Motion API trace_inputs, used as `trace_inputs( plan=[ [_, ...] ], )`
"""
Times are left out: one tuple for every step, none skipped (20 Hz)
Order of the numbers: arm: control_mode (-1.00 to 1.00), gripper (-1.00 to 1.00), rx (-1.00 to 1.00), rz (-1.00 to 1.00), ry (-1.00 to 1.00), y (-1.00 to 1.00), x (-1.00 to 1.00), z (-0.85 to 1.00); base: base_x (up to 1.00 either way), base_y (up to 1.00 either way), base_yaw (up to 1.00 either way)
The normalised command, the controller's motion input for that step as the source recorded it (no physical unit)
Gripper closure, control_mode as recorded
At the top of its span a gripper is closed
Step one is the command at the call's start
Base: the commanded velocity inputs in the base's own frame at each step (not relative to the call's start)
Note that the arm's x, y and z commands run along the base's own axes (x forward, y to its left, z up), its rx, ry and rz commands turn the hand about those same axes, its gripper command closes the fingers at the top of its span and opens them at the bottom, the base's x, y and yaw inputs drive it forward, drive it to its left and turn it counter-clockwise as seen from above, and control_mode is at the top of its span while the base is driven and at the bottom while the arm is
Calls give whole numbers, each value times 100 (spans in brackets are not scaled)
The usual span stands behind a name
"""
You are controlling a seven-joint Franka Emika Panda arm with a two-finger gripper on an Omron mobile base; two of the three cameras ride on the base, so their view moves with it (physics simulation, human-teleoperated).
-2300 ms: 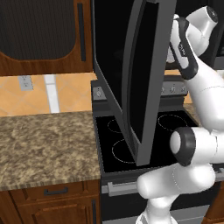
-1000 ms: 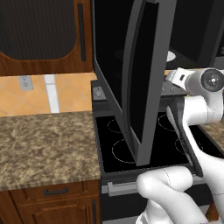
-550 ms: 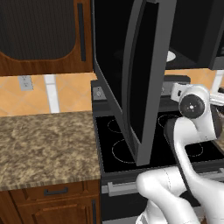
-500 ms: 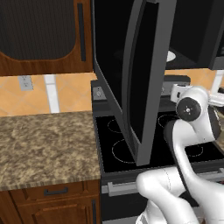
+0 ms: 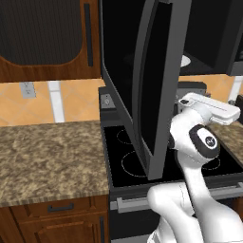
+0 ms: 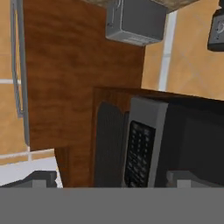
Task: Pick the lime from the sink and place it in the bowl. Then pick the bowl and place it in the microwave. Then close the microwave door and press the start button.
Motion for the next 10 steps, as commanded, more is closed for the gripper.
trace_inputs(
  plan=[
    [-100,-100,-31,-33,-14,21,-9,-16,0,0,0],
    [-100,-100,-33,-27,-5,23,0,-28,0,0,0],
    [-100,-100,-34,-27,-7,24,0,-33,0,0,0],
    [-100,-100,-33,-28,-8,16,0,-40,0,0,0],
    [-100,-100,-27,-27,-7,24,-9,-22,0,0,0],
    [-100,-100,-22,-25,-7,35,-21,-3,0,0,0],
    [-100,-100,-10,-20,-3,40,-36,0,0,0,0],
    [-100,-100,-2,-16,0,61,-40,0,0,0,0],
    [-100,-100,-2,-13,0,78,-41,0,0,0,0],
    [-100,-100,-1,-11,0,80,-46,0,0,0,0]
  ],
)
